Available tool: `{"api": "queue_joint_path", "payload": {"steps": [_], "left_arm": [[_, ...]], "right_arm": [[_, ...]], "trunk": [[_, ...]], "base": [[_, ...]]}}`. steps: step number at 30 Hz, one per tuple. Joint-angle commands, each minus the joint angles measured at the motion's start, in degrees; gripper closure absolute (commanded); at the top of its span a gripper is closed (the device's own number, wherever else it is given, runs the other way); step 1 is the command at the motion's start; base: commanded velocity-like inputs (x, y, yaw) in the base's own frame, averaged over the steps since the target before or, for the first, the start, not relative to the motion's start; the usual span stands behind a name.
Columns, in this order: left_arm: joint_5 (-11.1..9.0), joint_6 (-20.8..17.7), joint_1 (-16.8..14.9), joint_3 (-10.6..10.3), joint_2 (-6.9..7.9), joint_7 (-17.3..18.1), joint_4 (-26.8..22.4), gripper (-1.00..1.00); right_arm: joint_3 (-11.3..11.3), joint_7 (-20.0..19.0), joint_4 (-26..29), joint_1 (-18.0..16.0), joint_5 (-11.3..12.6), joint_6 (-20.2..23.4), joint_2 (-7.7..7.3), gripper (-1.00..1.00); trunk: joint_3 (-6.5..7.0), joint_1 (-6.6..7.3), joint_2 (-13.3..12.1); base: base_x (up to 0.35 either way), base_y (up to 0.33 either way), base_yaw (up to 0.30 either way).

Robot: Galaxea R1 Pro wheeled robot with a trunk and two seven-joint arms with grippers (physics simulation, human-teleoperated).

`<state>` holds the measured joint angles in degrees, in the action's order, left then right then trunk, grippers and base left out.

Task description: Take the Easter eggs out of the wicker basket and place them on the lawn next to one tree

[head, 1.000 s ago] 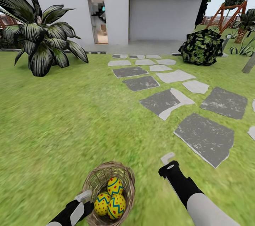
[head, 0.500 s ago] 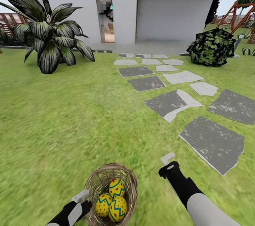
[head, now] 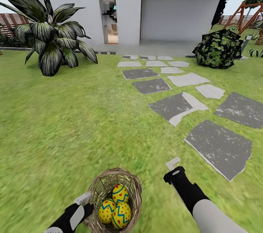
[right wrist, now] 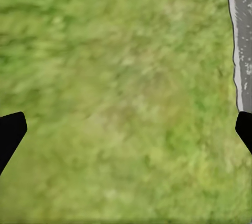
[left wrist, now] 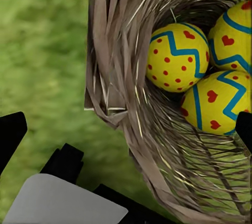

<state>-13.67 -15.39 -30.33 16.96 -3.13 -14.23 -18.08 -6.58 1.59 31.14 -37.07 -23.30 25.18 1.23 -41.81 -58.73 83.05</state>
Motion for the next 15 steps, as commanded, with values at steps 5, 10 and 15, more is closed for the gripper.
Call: {"api": "queue_joint_path", "payload": {"steps": [5,10,15], "left_arm": [[-0.7,-3.2,-0.1,0.0,1.31,-0.4,-2.2,-1.00],[-0.6,-3.9,-0.2,-0.1,2.48,-0.4,-3.8,-1.00],[-0.6,-3.9,-0.2,-0.2,2.69,-0.4,-4.5,-1.00]], "right_arm": [[-0.3,0.2,0.0,0.0,-0.2,0.3,-0.04,-1.00],[-0.3,0.2,0.0,0.0,-0.2,0.3,-0.06,-1.00],[-0.3,0.2,0.1,0.0,-0.2,0.2,-0.08,-1.00]], "trunk": [[-0.05,0.00,0.0],[-0.05,0.00,0.0],[-0.41,-0.44,0.8]], "base": [[0.000,0.000,0.000],[0.000,0.000,0.000],[0.000,0.000,0.000]]}}
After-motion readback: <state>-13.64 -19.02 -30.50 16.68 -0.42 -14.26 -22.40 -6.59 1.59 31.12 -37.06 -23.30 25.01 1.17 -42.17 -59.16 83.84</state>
